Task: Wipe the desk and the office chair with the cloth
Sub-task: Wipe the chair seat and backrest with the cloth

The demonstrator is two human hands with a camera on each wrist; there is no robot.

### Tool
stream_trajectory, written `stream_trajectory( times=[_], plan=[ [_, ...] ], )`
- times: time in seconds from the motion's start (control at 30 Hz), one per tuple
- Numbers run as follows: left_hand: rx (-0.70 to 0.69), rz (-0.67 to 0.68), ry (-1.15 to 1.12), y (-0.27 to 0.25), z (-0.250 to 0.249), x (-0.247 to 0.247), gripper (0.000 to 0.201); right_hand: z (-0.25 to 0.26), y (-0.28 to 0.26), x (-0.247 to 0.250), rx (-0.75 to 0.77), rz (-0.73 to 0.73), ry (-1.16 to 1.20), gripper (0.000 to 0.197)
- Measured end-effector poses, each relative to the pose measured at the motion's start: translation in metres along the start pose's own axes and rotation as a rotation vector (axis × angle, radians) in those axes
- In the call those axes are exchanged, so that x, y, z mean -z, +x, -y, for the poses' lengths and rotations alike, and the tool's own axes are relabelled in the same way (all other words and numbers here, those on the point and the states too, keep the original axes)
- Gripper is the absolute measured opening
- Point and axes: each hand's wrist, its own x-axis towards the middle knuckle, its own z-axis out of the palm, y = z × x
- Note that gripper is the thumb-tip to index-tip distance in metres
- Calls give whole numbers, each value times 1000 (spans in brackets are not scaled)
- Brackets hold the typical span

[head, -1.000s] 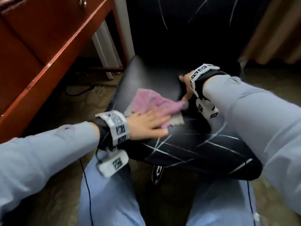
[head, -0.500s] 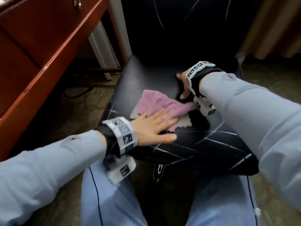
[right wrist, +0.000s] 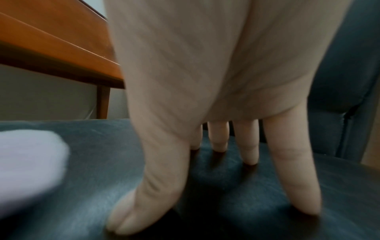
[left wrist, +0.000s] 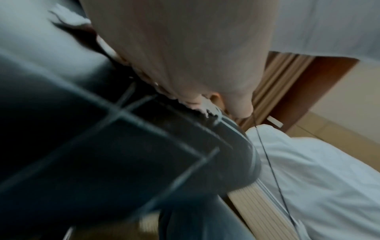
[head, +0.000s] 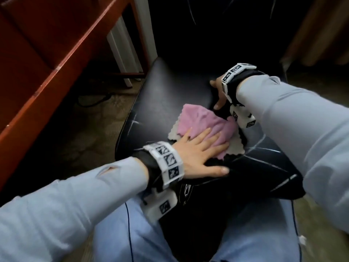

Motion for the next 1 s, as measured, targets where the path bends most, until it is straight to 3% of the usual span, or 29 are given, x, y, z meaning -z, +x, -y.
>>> stream_trajectory(
  times=[0.17, 0.4, 0.5, 0.63, 0.77, 1.0],
  plan=[
    [117, -53, -92, 44, -1, 21, 85, -2, 5, -2, -17, -16, -9, 86],
    [-11, -35, 28, -29, 4, -17, 89, -2, 4, 1, -31, 26, -38, 96],
    [4, 4, 68, -29, 12, -16, 84, -3, 6, 0, -45, 15, -35, 99],
    [167, -41, -84, 14, 29, 15, 81, -8, 16, -1, -24, 14, -51, 78],
    [210, -63, -123, 13, 31, 12, 91, -27, 62, -17, 3, -12, -39, 92],
    [160, 7, -139, -56, 19, -20, 94, -3, 12, 1, 2, -6, -37, 110]
  ],
)
